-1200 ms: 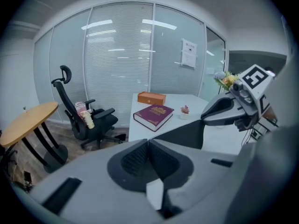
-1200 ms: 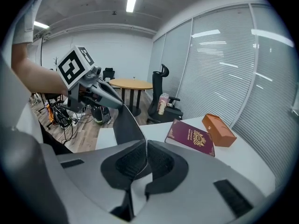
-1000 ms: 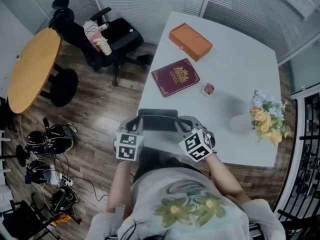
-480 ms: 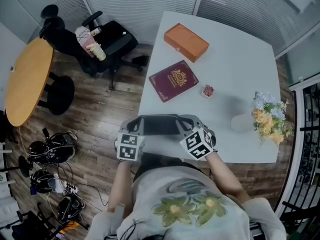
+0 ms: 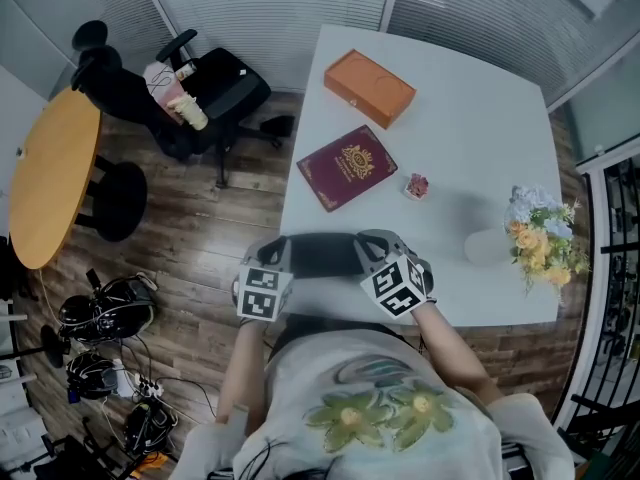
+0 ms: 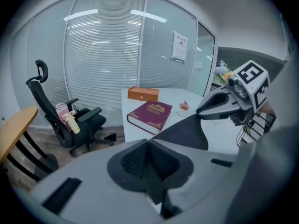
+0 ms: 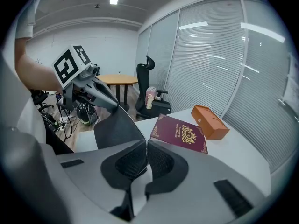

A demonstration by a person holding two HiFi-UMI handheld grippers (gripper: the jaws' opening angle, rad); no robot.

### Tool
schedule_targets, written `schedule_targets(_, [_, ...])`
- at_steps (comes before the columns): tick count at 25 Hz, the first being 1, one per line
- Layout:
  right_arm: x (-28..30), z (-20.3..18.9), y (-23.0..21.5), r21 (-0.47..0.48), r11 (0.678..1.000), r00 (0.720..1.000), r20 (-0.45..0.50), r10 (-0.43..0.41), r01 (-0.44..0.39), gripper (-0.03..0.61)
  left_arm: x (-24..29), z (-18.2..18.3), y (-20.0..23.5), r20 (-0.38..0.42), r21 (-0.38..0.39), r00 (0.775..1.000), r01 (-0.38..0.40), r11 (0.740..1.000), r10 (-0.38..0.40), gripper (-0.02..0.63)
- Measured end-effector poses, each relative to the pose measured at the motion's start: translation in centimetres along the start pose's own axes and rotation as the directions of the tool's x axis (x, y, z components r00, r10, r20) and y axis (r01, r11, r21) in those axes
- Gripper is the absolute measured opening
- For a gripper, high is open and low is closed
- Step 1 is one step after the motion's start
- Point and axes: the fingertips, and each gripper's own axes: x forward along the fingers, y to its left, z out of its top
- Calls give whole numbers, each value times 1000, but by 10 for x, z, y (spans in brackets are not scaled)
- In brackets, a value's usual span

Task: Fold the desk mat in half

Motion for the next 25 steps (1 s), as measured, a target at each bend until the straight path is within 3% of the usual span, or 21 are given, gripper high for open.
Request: schedule_targets(25, [53,-31,-19,73,997,993,-117,6,2,31,59,-16,14,-140,0,984,108,994,-107,13])
